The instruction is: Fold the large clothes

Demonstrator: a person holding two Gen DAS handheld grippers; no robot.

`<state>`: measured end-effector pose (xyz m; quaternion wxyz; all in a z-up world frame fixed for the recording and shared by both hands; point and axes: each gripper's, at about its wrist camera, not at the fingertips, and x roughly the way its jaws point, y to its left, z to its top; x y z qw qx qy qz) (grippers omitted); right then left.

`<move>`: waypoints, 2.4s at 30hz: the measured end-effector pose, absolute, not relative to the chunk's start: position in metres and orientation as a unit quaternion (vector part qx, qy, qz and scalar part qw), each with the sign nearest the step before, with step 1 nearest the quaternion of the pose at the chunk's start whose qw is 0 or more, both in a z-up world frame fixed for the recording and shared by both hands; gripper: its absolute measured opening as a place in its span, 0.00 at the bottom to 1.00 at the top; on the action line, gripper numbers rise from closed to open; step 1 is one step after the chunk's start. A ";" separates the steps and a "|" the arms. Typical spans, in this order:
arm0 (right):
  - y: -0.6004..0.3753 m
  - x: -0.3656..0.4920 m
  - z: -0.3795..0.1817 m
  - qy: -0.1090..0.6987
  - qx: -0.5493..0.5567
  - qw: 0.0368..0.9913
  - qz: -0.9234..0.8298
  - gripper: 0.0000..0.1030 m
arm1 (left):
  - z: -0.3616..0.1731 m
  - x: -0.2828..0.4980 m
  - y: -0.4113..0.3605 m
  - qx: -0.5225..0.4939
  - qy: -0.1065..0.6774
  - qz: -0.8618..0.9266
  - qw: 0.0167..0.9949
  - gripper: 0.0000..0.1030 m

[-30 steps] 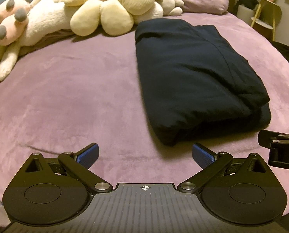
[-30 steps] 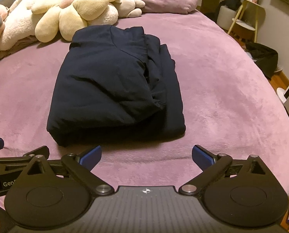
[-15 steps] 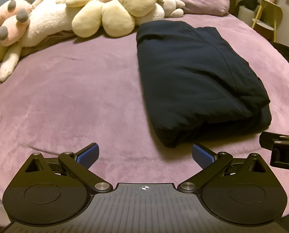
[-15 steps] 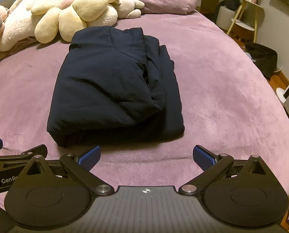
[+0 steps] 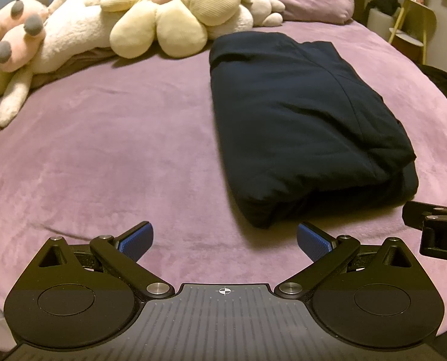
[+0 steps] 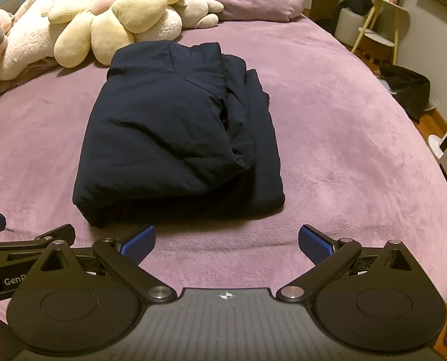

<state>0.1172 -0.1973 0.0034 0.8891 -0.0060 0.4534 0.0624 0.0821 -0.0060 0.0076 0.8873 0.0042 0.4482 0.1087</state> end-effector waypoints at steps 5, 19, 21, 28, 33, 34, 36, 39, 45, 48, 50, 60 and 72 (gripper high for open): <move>-0.198 0.117 0.005 0.448 -0.013 0.892 0.059 0.98 | 0.009 0.083 -0.006 0.000 0.451 0.104 0.886 1.00; -0.201 0.118 0.006 0.447 -0.014 0.893 0.054 0.98 | 0.010 0.084 -0.007 0.001 0.452 0.102 0.886 1.00; -0.201 0.118 0.006 0.447 -0.013 0.893 0.055 0.98 | 0.010 0.084 -0.007 0.001 0.452 0.101 0.886 1.00; -0.202 0.120 0.007 0.451 -0.010 0.891 0.056 0.98 | 0.010 0.085 -0.007 -0.002 0.454 0.099 0.886 1.00; -0.202 0.120 0.007 0.452 -0.008 0.890 0.056 0.98 | 0.010 0.086 -0.007 -0.001 0.454 0.095 0.886 1.00; -0.202 0.120 0.007 0.451 -0.008 0.891 0.053 0.98 | 0.010 0.086 -0.007 -0.001 0.454 0.095 0.886 1.00; -0.203 0.120 0.007 0.448 -0.007 0.893 0.051 0.98 | 0.010 0.085 -0.009 -0.001 0.454 0.094 0.886 1.00; -0.203 0.120 0.007 0.446 -0.009 0.893 0.049 0.98 | 0.009 0.085 -0.009 -0.001 0.454 0.091 0.886 1.00; -0.204 0.119 0.008 0.441 -0.017 0.897 0.041 0.98 | 0.009 0.085 -0.010 -0.005 0.456 0.086 0.886 1.00; -0.205 0.119 0.008 0.441 -0.016 0.897 0.039 0.98 | 0.009 0.085 -0.011 -0.002 0.454 0.087 0.887 1.00; -0.206 0.119 0.008 0.440 -0.015 0.897 0.040 0.98 | 0.009 0.085 -0.012 -0.001 0.454 0.086 0.887 1.00; -0.207 0.119 0.007 0.440 -0.014 0.897 0.036 0.98 | 0.009 0.085 -0.014 -0.001 0.454 0.081 0.887 1.00; -0.208 0.118 0.005 0.442 -0.011 0.896 0.036 0.98 | 0.008 0.087 -0.016 0.001 0.453 0.078 0.888 1.00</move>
